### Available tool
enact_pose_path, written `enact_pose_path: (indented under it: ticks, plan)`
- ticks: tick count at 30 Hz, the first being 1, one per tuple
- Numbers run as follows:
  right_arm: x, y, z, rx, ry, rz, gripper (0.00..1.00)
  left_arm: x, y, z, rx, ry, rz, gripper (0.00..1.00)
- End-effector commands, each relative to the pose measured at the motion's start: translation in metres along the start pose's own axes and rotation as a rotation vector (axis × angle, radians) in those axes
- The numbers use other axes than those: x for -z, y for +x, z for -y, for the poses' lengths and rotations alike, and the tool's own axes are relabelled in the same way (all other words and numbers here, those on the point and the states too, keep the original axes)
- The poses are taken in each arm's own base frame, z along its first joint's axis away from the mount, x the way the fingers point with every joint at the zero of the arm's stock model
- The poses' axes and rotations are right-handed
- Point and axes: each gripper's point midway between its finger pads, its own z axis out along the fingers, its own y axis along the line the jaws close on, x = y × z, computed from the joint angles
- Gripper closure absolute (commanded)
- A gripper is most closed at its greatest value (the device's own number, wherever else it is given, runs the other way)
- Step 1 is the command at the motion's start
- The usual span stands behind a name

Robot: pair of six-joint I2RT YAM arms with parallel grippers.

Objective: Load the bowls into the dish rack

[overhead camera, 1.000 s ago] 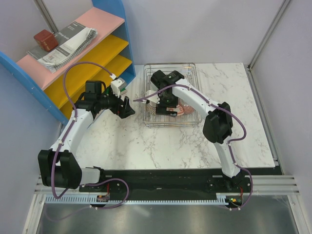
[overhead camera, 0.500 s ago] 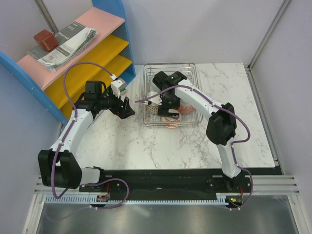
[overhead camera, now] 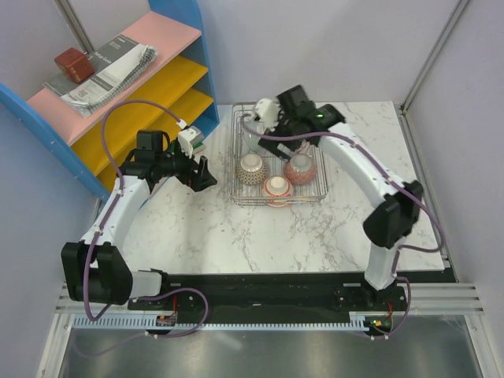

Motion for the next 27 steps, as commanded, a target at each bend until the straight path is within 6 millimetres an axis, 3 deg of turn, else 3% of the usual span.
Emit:
enact_pose_path:
  ticks: [1,3,4,5,6,7,8,9,11,12,13,15,16,19,27]
  plan:
    - [0.078,-0.003,0.07,-0.292,0.166,0.323,0.02,0.009,-0.025,0.001,-0.074,0.015,0.064,0.0]
    - [0.107,0.002,0.074,-0.315,0.185,0.392,0.02,0.011,-0.026,0.001,-0.082,0.01,0.07,0.0]
    - [0.104,0.021,0.075,-0.344,0.186,0.369,0.02,0.012,-0.027,0.001,-0.085,0.007,0.075,0.0]
    - [0.11,0.026,0.074,-0.349,0.19,0.378,0.02,0.013,-0.027,0.002,-0.087,0.005,0.078,0.0]
    - [0.128,0.031,0.073,-0.348,0.208,0.404,0.02,0.017,-0.031,0.001,-0.098,-0.008,0.094,0.0]
    - [0.122,0.049,0.067,-0.366,0.192,0.381,0.02,0.02,-0.032,0.0,-0.092,-0.016,0.107,0.0]
    - [0.127,0.056,0.065,-0.37,0.195,0.393,0.02,0.022,-0.031,0.001,-0.088,-0.019,0.114,0.0]
    - [0.142,0.061,0.061,-0.359,0.21,0.418,0.02,0.025,-0.033,-0.002,-0.087,-0.026,0.132,0.0]
    - [0.138,0.088,0.052,-0.389,0.187,0.41,0.02,0.031,-0.031,-0.002,-0.067,-0.039,0.149,0.0]
    - [0.15,0.093,0.049,-0.391,0.207,0.435,0.02,0.032,-0.031,-0.003,-0.059,-0.04,0.154,0.0]
    - [0.143,0.116,0.047,-0.429,0.207,0.408,0.02,0.039,-0.029,-0.01,-0.044,-0.065,0.163,0.0]
    - [0.152,0.127,0.044,-0.444,0.225,0.448,0.02,0.049,-0.028,-0.02,-0.026,-0.097,0.178,0.0]
    - [0.146,0.148,0.044,-0.475,0.234,0.424,0.02,0.052,-0.028,-0.022,-0.019,-0.103,0.186,0.0]
    - [0.149,0.173,0.045,-0.511,0.275,0.415,0.02,0.06,-0.028,-0.026,-0.013,-0.121,0.203,0.0]
    - [0.157,0.206,0.041,-0.546,0.299,0.412,0.02,0.063,-0.026,-0.024,-0.025,-0.131,0.215,0.0]
